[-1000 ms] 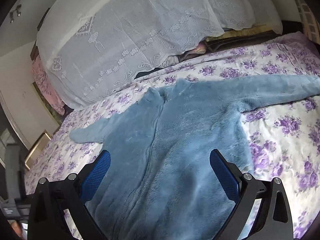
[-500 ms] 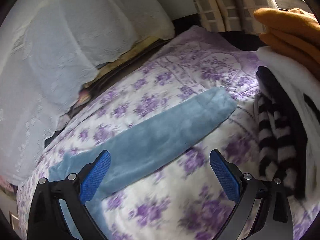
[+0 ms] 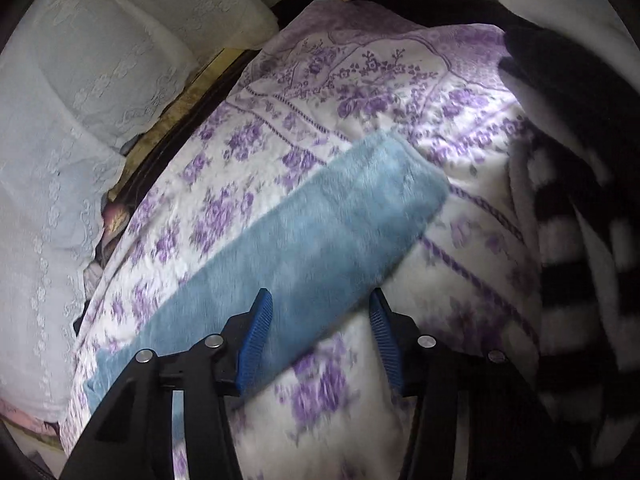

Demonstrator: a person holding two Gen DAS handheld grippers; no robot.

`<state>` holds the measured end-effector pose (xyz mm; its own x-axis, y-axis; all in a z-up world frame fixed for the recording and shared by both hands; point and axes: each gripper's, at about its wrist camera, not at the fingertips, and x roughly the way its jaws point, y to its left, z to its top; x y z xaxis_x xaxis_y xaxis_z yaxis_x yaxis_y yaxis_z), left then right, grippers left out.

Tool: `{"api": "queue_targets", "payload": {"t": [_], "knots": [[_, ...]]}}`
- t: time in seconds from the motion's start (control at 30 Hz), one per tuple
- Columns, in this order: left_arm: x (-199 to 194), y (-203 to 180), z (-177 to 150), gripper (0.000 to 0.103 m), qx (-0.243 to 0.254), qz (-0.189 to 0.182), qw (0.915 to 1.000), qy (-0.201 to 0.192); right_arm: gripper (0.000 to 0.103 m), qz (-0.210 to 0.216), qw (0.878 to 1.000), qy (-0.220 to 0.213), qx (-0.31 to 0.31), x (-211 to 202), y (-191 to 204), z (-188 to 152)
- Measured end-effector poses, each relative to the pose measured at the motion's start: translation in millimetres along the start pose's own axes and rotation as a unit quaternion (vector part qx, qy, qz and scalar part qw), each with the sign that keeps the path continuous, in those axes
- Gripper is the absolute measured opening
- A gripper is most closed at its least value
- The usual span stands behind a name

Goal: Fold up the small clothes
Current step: 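Reach the right tool to the jacket's sleeve cuff and grasp it, then lift the sleeve with the right tool and fold it across the jacket body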

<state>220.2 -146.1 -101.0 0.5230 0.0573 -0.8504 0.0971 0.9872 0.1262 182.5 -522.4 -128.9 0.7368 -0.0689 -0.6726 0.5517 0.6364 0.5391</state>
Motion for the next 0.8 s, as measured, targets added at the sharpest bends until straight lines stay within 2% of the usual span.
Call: {"api": "queue_targets", "payload": {"t": [0.07, 0.17, 0.27, 0.33, 0.37, 0.43, 0.5, 0.6, 0.67, 0.73, 0.77, 0.8], "knots": [[8.4, 1.2, -5.9, 0.099, -0.005, -0.005, 1.0, -0.006, 0.049, -0.002, 1.0, -0.006, 0.021, 8.3, -4.2, 9.5], [9.3, 3.5, -7.9, 0.099, -0.013, -0.016, 0.9996, -0.018, 0.04, -0.008, 0.999, -0.024, 0.042, 15.9, -7.5, 20.6], [9.0, 1.5, -8.5, 0.099, -0.011, -0.012, 0.9996, -0.022, 0.025, -0.023, 0.998, -0.055, 0.025, 17.2, -8.1, 21.3], [8.8, 1.2, -7.7, 0.099, -0.012, -0.012, 0.9996, -0.021, 0.014, -0.016, 0.998, -0.062, 0.017, 17.2, -8.2, 21.5], [7.5, 0.7, -6.0, 0.099, -0.011, -0.01, 0.9998, -0.016, 0.012, -0.009, 0.998, -0.067, 0.012, 14.8, -7.2, 23.3], [0.8, 0.2, 1.1, 0.099, -0.01, -0.003, 0.9999, -0.008, 0.011, -0.008, 0.996, -0.09, -0.003, 5.9, -3.8, 24.7], [-11.5, -2.7, 12.3, 0.099, -0.003, 0.003, 0.9998, -0.019, 0.011, -0.004, 0.995, -0.1, -0.009, 0.7, -1.7, 25.2], [-19.4, -17.8, 29.3, 0.099, 0.018, 0.015, 0.9992, -0.033, 0.012, -0.018, 0.996, -0.086, -0.007, 6.8, -3.5, 27.2], [1.6, -36.3, 34.4, 0.099, 0.049, 0.015, 0.9987, -0.001, 0.012, -0.023, 0.998, -0.063, 0.007, 16.3, -10.3, 28.3], [26.1, -44.3, 29.9, 0.099, 0.054, 0.022, 0.9979, 0.028, 0.012, -0.022, 0.998, -0.057, 0.005, 18.3, -10.6, 27.8], [25.1, -39.4, 27.0, 0.099, 0.032, 0.009, 0.9994, 0.007, 0.012, -0.02, 0.998, -0.063, -0.003, 16.1, -7.9, 27.7], [24.7, -37.0, 26.2, 0.099, 0.029, 0.005, 0.9995, 0.01, 0.011, -0.013, 0.997, -0.072, -0.016, 11.8, -3.4, 26.9]]}}
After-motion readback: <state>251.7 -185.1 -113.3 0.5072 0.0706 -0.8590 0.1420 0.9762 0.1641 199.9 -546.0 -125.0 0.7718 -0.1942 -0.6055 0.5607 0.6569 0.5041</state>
